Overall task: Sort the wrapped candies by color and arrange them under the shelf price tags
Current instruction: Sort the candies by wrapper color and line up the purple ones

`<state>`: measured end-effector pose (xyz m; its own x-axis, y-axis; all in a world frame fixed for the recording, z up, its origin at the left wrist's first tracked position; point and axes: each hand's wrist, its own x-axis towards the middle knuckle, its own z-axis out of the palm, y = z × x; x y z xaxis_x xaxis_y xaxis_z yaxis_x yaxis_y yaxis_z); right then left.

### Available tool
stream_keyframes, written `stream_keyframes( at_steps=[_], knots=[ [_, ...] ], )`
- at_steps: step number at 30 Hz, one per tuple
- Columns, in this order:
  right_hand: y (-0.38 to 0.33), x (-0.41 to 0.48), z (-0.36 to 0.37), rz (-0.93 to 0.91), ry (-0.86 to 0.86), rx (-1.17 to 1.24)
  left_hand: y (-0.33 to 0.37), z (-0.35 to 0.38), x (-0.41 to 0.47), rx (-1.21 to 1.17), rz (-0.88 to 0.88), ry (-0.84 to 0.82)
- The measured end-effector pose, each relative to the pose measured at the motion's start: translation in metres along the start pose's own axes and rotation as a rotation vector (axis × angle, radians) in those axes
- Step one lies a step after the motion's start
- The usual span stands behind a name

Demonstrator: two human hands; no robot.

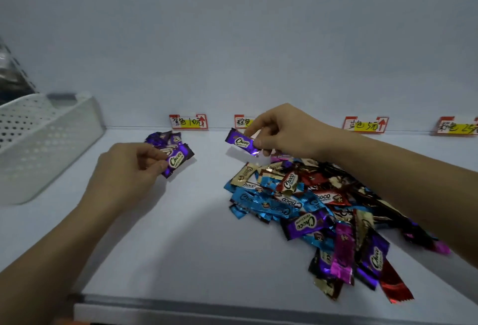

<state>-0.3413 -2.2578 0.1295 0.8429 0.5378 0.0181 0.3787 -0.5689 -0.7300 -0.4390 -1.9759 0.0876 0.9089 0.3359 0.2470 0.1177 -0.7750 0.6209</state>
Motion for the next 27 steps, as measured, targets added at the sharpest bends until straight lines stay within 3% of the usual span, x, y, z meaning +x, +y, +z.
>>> stream_keyframes(
  at_steps=[5, 10, 15, 22, 27],
  knots=[
    [-0.036, 0.048, 0.060, 0.075, -0.060, 0.060, -0.039, -0.026, -0.009, -0.003, -0.151, 0.153],
    [-0.060, 0.078, 0.111, 0.074, -0.078, 0.080, -0.061, -0.032, -0.004, 0.047, -0.164, 0.164],
    [-0.068, 0.094, 0.135, -0.013, -0.012, -0.126, -0.066, -0.029, 0.002, 0.144, -0.163, 0.164],
    [-0.066, 0.084, 0.123, -0.090, 0.109, -0.291, -0.060, -0.027, 0.001, 0.283, -0.080, 0.175],
    [-0.049, 0.041, 0.061, -0.214, 0.109, -0.426, -0.015, -0.016, 0.006, 0.305, 0.158, 0.094]
  ],
)
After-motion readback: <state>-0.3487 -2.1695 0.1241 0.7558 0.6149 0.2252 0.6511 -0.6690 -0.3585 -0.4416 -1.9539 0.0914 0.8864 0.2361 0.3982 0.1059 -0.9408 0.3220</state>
